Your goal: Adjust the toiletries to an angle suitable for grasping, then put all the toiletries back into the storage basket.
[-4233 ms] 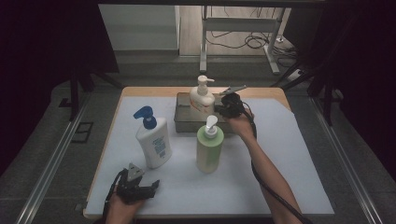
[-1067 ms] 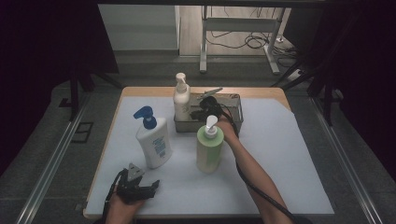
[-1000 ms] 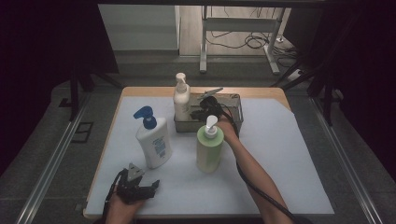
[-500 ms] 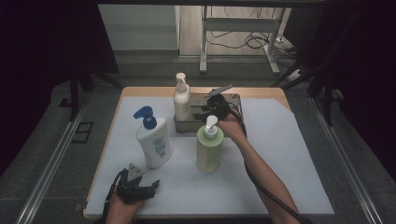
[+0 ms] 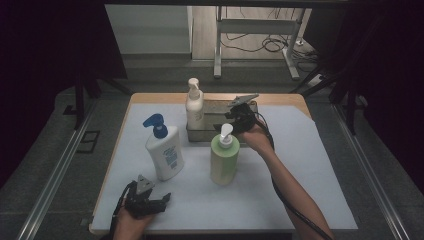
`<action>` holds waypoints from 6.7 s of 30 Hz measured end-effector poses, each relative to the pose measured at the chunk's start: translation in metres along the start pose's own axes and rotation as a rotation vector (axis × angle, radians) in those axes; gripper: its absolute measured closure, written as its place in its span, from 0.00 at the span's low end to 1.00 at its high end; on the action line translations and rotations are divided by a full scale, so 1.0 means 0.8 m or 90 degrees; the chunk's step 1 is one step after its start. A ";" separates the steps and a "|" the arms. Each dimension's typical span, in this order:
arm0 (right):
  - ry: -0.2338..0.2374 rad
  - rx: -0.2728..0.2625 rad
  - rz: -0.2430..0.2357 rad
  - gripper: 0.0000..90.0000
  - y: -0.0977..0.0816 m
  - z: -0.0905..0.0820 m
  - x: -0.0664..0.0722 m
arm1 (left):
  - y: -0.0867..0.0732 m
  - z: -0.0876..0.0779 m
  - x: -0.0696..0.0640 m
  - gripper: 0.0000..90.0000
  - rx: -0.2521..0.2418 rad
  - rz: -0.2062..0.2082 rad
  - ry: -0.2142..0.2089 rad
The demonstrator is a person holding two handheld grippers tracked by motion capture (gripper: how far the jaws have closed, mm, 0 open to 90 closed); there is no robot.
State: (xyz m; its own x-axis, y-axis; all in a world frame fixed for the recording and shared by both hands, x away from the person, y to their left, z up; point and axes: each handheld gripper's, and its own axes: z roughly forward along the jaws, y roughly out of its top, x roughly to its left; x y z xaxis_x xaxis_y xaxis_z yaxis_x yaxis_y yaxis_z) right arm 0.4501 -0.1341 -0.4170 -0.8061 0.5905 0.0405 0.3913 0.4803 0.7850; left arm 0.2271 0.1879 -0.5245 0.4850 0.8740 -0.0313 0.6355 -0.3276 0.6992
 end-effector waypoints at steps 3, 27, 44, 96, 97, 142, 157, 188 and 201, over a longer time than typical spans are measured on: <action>-0.002 -0.004 0.003 0.31 -0.005 -0.010 -0.002 | 0.000 0.000 0.000 0.20 0.000 0.000 0.000; -0.021 0.005 -0.012 0.16 -0.041 -0.069 -0.002 | 0.000 0.000 0.000 0.20 0.000 0.000 0.000; 0.018 -0.001 -0.021 0.03 -0.078 -0.100 0.004 | 0.000 0.000 0.000 0.20 0.000 0.000 0.000; 0.124 0.010 -0.033 0.02 -0.112 -0.094 0.091 | 0.000 0.000 0.000 0.20 0.000 0.000 0.001; 0.122 0.009 -0.035 0.03 -0.111 -0.093 0.092 | 0.000 0.000 0.000 0.20 0.000 0.000 0.001; 0.054 -0.035 -0.067 0.13 -0.084 -0.060 0.110 | 0.000 0.000 0.000 0.20 0.000 0.002 0.000; 0.053 -0.027 -0.050 0.14 -0.072 -0.073 0.110 | 0.000 0.000 0.000 0.20 0.000 0.002 0.000; 0.013 -0.046 -0.045 0.14 -0.007 -0.101 0.085 | 0.000 0.000 0.000 0.20 0.000 0.002 0.000; -0.008 -0.058 -0.039 0.14 0.024 -0.100 0.071 | 0.000 0.000 0.000 0.20 -0.001 0.000 0.000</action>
State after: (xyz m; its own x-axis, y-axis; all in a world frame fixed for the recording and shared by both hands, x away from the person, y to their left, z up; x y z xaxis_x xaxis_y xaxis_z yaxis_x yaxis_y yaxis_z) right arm 0.3763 -0.1435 -0.3504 -0.8212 0.5704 -0.0163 0.2994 0.4551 0.8386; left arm 0.2273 0.1878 -0.5246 0.4850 0.8739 -0.0311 0.6340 -0.3269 0.7008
